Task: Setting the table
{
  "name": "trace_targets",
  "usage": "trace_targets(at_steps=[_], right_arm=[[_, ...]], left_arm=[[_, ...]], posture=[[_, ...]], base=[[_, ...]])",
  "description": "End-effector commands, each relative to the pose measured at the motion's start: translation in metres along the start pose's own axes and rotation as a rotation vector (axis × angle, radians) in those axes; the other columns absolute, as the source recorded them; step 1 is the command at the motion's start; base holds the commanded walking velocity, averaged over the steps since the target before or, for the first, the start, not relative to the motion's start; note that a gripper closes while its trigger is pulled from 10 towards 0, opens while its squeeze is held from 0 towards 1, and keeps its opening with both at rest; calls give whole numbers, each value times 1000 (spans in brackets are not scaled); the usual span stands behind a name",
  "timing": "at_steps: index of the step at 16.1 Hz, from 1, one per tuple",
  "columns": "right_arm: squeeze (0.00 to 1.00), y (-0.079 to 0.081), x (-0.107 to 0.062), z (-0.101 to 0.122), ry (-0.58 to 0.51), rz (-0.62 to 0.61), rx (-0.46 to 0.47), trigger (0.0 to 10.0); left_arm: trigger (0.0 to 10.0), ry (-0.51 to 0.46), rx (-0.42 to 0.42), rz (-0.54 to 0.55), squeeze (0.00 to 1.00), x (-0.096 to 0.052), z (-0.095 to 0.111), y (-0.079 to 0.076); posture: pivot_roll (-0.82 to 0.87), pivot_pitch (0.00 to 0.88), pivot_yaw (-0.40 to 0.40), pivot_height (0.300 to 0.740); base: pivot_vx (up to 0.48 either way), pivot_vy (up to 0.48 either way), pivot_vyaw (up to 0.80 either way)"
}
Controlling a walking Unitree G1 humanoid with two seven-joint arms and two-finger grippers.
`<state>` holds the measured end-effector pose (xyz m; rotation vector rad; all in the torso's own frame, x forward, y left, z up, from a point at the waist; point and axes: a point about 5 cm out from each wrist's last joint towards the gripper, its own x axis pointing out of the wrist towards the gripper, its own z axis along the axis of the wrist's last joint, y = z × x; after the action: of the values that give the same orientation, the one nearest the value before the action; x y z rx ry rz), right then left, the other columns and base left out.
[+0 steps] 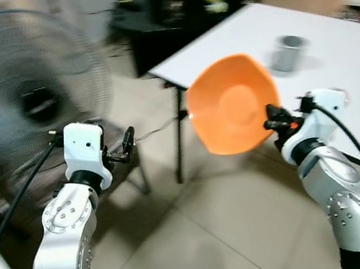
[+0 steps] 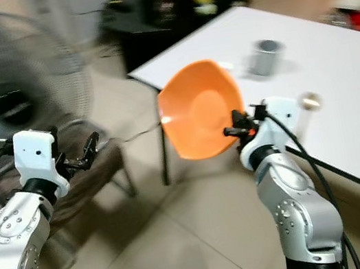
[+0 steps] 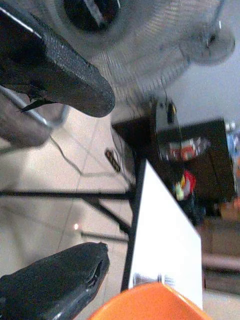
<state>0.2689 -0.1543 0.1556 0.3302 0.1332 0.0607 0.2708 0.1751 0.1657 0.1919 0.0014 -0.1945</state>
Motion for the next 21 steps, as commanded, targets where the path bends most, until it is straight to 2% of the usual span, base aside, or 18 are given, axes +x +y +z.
trace_targets(at_steps=[1,4,9,11,13,18,20,21], right_arm=[[0,4,4,7,-23,25,-27,10000],[0,9,6,10,-22,76,-33,10000],[0,10,9,10,-24,87,-51,10000],[0,11,10,8,-16,75,-59,10000],[0,10,10,7,-7,78,-54,10000],[0,14,11,8,-19,96,-46,10000],[0,14,12,9,-30,87,-58,10000],[0,13,13,10,-34,83,-61,10000]], left_arm=[[10000,0,-13,-9,0,0,0,-1],[10000,-6,-21,-12,0,0,1,-1],[10000,-7,-15,-23,0,2,2,0],[10000,2,-13,-15,0,1,-1,5],[10000,-9,-11,-39,0,4,4,1],[10000,-11,-7,-45,0,4,4,3],[10000,1,1,-22,0,5,1,6],[10000,-16,-6,-43,0,6,6,3]], posture=[[147,0,-35,740],[152,0,-41,740],[154,0,-37,740],[143,0,-27,740],[149,0,-30,740],[149,0,-29,740],[155,0,-24,740],[161,0,-28,740]], base=[[0,0,-800],[0,0,-267],[48,0,0],[246,0,0],[270,0,0],[312,0,-738],[315,0,0],[315,0,0]])
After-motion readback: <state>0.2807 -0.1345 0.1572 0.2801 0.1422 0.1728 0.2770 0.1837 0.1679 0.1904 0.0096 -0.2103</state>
